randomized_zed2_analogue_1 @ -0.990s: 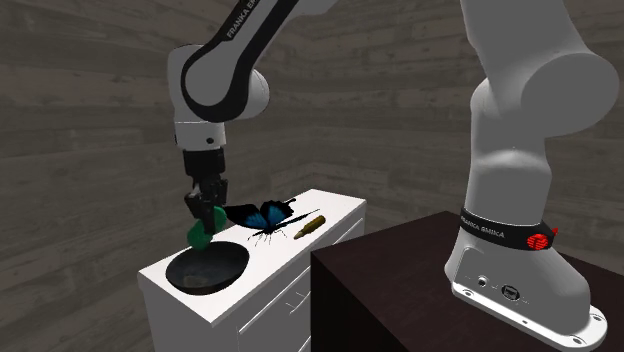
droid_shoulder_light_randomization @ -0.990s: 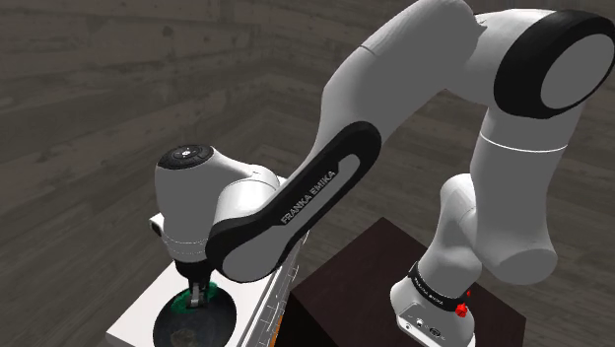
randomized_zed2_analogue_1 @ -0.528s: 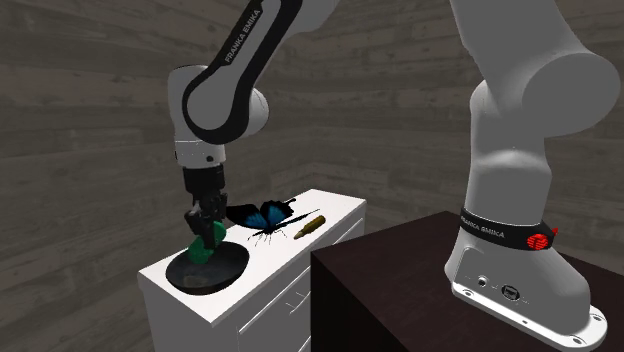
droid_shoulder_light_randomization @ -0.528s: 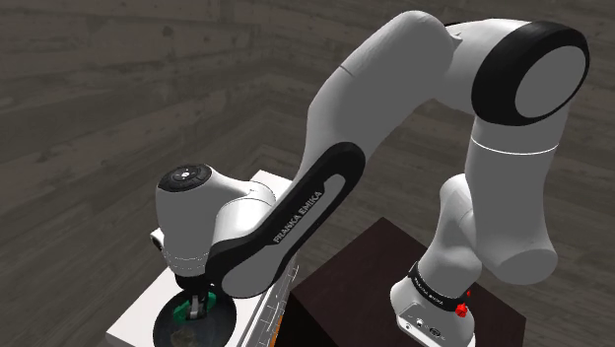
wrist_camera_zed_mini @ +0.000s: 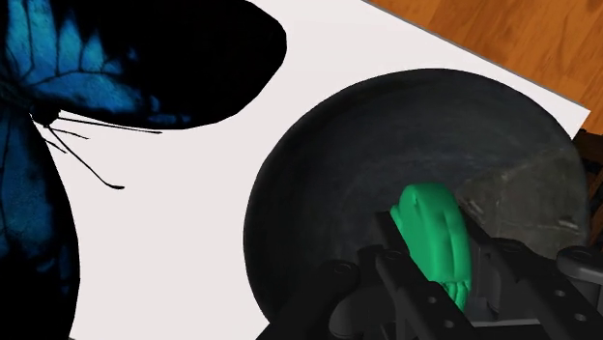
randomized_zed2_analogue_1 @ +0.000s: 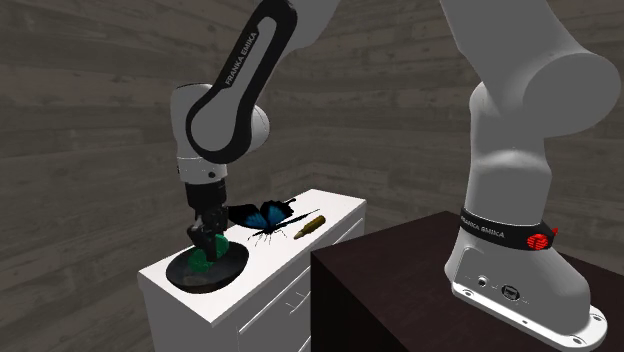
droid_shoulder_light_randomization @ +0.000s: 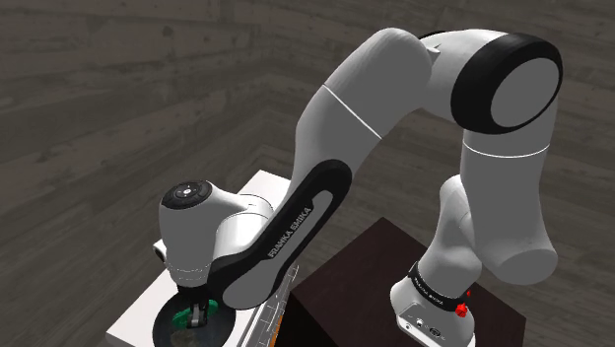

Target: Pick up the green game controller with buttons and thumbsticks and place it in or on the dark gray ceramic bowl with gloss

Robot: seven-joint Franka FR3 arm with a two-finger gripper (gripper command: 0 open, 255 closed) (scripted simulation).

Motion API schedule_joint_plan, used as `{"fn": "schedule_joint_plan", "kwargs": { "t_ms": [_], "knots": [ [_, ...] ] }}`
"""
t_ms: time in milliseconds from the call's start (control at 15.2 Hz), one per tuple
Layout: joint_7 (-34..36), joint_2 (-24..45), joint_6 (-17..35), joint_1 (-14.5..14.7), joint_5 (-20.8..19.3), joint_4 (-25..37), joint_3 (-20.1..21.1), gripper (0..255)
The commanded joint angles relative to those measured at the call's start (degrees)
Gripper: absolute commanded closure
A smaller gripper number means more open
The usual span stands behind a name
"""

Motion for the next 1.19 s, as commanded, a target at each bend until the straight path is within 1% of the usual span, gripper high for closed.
{"fn": "schedule_joint_plan", "kwargs": {
  "t_ms": [0, 198, 264, 594, 858, 1122],
  "knots": [
    [0.01, 0.08, 0.09, 0.02, -0.01, 0.04, -0.01, 255],
    [0.01, 0.08, 0.09, 0.02, -0.01, 0.04, -0.01, 255],
    [0.02, 0.08, 0.08, 0.02, -0.01, 0.05, -0.01, 0],
    [0.02, 0.09, 0.08, 0.02, -0.01, 0.05, -0.01, 0],
    [-0.87, -6.05, -5.8, -0.75, 1.27, -0.17, 0.89, 0],
    [-0.87, -6.05, -5.8, -0.74, 1.27, -0.17, 0.88, 0]
  ]
}}
